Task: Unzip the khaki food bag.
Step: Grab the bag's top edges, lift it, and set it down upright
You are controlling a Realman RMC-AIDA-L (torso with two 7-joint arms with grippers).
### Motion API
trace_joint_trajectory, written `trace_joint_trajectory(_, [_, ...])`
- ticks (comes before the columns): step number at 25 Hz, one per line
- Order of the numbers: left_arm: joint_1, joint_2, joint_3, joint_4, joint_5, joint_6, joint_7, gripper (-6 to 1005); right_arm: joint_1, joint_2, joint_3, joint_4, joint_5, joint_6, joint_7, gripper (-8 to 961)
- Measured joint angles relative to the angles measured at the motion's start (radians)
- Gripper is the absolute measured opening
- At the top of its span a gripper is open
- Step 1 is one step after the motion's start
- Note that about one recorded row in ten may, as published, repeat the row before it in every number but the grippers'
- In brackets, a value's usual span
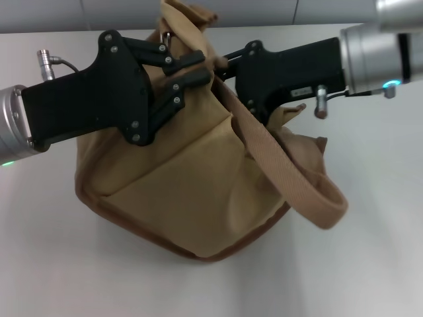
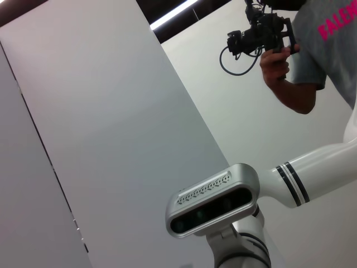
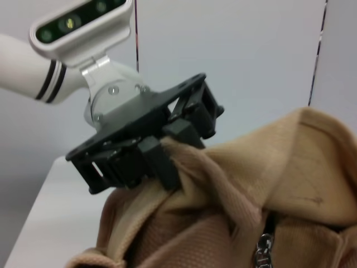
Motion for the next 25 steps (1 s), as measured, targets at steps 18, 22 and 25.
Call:
trace_joint_trajectory(18, [-0.01,0.001,-0.007,0.0,0.001,0.001,-0.002,197,-0.052,0.008,-0.155,-0.018,0.105,0.214,-0.088,241])
trace_joint_trajectory(22, [-0.007,0.001,-0.013,-0.001,-0.001,-0.001,0.002,199,-0.068,0.008,-0.167,-0.022,0.122,0.225,-0.125,91])
trace_joint_trajectory(25, [-0.005,0.0,-0.019,-0.004,-0.006,-0.006,0.005,200,-0.098,0.008,-0.17,-0.023,0.17,0.223,-0.19,24])
